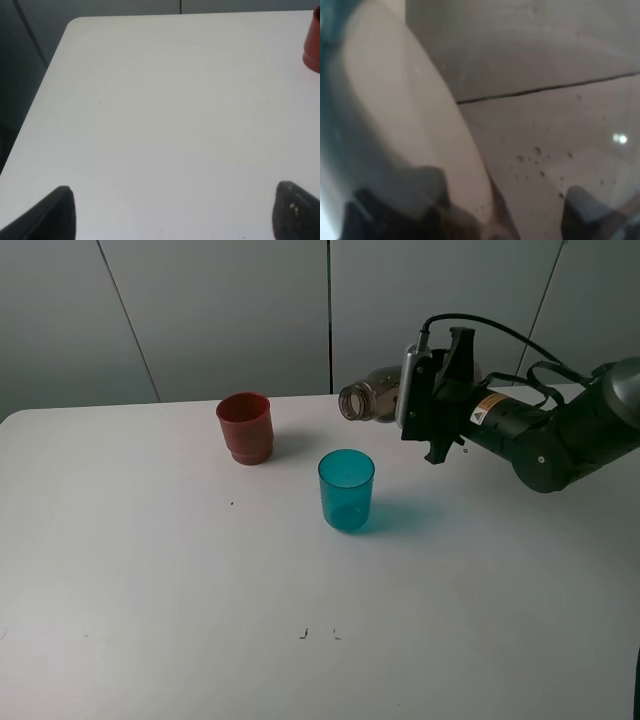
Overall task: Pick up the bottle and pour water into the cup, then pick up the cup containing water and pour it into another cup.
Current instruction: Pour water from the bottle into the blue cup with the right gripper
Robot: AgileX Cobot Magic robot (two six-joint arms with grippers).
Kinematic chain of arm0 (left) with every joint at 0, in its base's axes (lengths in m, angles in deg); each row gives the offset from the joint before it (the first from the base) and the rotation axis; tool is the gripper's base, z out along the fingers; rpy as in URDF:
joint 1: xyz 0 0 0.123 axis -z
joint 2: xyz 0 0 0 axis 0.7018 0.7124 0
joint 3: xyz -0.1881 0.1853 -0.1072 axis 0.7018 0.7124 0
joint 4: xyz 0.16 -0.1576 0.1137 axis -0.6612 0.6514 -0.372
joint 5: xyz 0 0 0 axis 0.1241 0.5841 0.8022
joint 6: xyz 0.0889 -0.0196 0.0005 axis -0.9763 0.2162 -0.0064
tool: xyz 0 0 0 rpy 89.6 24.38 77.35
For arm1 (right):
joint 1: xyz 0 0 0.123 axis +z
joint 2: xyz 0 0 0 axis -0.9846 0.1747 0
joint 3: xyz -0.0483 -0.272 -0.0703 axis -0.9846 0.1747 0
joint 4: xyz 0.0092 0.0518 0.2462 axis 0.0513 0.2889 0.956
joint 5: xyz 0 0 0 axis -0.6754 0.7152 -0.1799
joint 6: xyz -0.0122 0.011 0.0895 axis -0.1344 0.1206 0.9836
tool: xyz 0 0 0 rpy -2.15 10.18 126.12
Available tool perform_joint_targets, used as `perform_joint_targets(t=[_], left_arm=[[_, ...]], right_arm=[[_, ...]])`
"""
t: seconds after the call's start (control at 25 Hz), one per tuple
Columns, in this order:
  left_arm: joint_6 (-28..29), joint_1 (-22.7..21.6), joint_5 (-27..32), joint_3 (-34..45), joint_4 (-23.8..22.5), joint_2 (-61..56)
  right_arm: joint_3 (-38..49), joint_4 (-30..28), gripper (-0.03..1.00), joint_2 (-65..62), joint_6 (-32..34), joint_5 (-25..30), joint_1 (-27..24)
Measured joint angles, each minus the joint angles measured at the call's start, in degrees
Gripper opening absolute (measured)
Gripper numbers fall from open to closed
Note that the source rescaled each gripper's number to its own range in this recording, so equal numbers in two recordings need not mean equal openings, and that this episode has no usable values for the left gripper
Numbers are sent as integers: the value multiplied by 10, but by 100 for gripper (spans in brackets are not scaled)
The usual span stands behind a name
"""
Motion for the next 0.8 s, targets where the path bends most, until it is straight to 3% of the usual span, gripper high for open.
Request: perform_joint_targets(t=[0.8], left_arm=[[1, 0, 0, 0, 0, 0]], right_arm=[[0, -11, 0, 0, -65, 0, 0]])
